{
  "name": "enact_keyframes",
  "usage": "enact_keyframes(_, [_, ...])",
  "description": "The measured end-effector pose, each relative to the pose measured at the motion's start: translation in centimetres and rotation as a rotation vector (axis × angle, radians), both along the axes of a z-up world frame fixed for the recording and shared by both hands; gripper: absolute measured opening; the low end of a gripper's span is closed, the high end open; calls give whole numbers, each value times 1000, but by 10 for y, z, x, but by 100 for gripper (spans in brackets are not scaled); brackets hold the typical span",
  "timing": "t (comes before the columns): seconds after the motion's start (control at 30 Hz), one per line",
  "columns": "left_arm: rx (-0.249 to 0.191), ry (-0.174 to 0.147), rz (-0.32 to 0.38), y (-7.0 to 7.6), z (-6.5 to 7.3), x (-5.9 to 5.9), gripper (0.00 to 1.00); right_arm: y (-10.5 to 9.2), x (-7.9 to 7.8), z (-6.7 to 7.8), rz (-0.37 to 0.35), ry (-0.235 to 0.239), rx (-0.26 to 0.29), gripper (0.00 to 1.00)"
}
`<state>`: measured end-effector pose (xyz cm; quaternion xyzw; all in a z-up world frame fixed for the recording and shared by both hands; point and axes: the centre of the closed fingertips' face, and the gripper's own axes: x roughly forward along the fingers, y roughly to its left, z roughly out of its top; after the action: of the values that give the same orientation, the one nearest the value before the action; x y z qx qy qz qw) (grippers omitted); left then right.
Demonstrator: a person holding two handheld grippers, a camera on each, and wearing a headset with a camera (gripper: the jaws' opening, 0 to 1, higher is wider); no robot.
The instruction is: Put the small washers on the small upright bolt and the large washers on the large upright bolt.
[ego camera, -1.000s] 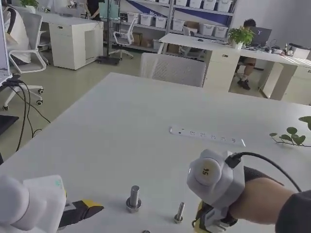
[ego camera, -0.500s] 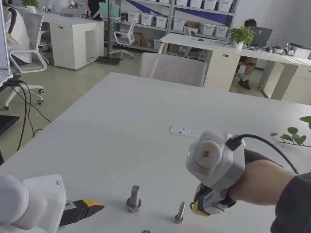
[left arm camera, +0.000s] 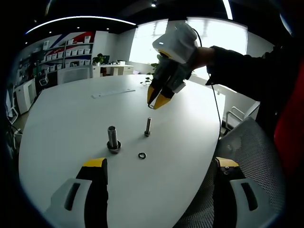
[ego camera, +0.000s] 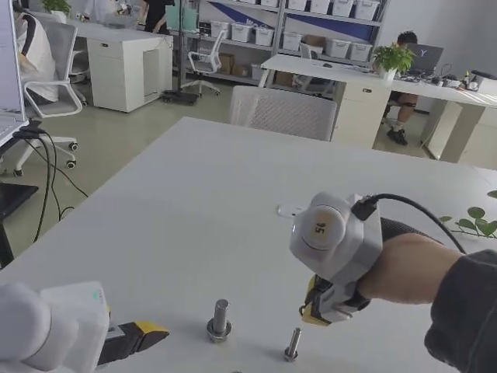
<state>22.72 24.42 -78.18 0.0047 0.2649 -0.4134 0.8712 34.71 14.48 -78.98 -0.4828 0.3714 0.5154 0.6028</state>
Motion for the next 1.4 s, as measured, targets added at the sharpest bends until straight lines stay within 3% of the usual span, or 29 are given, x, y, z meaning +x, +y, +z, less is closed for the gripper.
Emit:
enact_keyframes(0.63, [3, 11, 14, 5, -4, -1, 92, 1, -2, -24, 15, 49, -37, 13])
enact_keyframes(1.4, [7, 17, 16, 8, -6, -2, 92, 4, -6, -40, 12, 83, -46, 13])
